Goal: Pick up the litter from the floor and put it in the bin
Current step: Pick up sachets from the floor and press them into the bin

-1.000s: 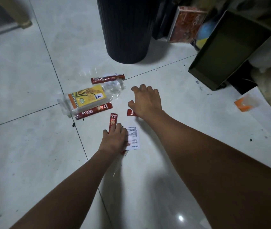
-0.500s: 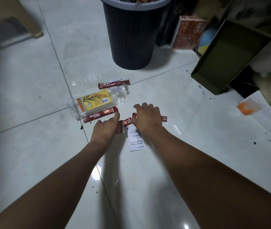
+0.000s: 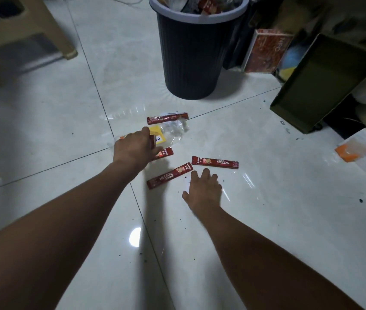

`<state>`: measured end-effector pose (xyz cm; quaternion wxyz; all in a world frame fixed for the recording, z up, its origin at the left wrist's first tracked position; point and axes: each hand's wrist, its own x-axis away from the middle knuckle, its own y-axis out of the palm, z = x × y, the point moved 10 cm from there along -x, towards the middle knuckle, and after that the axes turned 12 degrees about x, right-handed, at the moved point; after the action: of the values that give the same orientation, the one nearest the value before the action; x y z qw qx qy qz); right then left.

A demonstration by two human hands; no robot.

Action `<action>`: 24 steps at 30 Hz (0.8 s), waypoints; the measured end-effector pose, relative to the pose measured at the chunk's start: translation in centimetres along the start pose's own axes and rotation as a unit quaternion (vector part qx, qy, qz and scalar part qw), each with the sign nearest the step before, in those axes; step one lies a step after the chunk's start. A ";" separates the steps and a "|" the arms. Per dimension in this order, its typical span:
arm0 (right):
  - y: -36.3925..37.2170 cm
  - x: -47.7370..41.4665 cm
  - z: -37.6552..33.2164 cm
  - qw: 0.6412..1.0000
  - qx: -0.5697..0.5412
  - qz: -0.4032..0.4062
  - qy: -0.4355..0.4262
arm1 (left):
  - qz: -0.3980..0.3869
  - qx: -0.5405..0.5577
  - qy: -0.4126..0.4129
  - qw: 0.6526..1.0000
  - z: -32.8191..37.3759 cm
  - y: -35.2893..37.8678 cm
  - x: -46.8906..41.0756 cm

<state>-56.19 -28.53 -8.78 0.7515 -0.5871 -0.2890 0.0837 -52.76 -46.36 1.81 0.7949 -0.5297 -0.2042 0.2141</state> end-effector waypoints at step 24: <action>-3.3 -0.5 0.4 0.998 -0.033 0.033 -0.041 | 0.006 0.014 -0.009 1.000 0.2 -0.4 1.0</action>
<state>-57.52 -29.41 -5.78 0.7164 -0.6166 -0.3023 0.1229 -52.05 -45.81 2.40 0.7990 -0.5179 -0.2050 0.2265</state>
